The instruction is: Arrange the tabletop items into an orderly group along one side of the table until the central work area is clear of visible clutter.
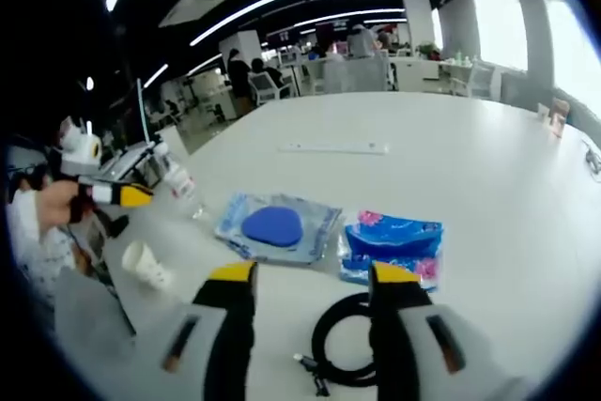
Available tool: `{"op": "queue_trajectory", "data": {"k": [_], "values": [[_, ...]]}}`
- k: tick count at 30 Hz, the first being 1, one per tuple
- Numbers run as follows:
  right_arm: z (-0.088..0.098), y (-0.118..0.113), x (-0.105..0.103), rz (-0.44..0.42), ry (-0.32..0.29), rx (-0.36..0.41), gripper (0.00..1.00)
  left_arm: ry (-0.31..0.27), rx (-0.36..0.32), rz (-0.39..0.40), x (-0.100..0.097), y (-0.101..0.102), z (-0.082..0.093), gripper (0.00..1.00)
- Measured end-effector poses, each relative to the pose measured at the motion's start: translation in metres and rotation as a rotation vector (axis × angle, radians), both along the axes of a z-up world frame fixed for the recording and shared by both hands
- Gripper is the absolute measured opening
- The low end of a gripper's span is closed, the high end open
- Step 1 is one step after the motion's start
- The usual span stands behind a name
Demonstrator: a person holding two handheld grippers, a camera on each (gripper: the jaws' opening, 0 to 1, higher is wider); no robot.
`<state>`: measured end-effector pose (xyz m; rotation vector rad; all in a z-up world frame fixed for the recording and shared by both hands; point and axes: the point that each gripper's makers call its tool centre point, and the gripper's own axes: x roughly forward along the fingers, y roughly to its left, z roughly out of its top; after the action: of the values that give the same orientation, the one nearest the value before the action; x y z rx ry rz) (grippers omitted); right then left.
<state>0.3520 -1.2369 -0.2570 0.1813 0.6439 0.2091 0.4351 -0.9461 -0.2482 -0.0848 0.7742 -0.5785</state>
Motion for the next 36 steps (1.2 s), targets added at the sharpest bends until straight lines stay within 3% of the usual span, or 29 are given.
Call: {"op": "queue_trajectory", "data": {"k": [4, 7, 10, 24, 36], "values": [[-0.002, -0.003, -0.014, 0.015, 0.021, -0.007, 0.69, 0.007, -0.005, 0.008, -0.010, 0.005, 0.003, 0.70], [-0.003, -0.007, -0.026, 0.020, 0.034, -0.010, 0.76, 0.002, 0.000, -0.004, -0.017, 0.011, 0.004, 0.76], [-0.003, -0.011, -0.039, 0.027, 0.054, -0.021, 0.76, -0.001, -0.005, -0.015, -0.024, 0.016, 0.007, 0.81], [-0.006, -0.030, -0.069, 0.009, 0.087, -0.045, 0.75, -0.004, -0.014, -0.028, -0.061, 0.037, 0.005, 0.88], [-0.007, -0.033, -0.078, 0.005, 0.103, -0.050, 0.71, 0.022, -0.047, 0.000, -0.078, 0.047, 0.002, 0.88]]}}
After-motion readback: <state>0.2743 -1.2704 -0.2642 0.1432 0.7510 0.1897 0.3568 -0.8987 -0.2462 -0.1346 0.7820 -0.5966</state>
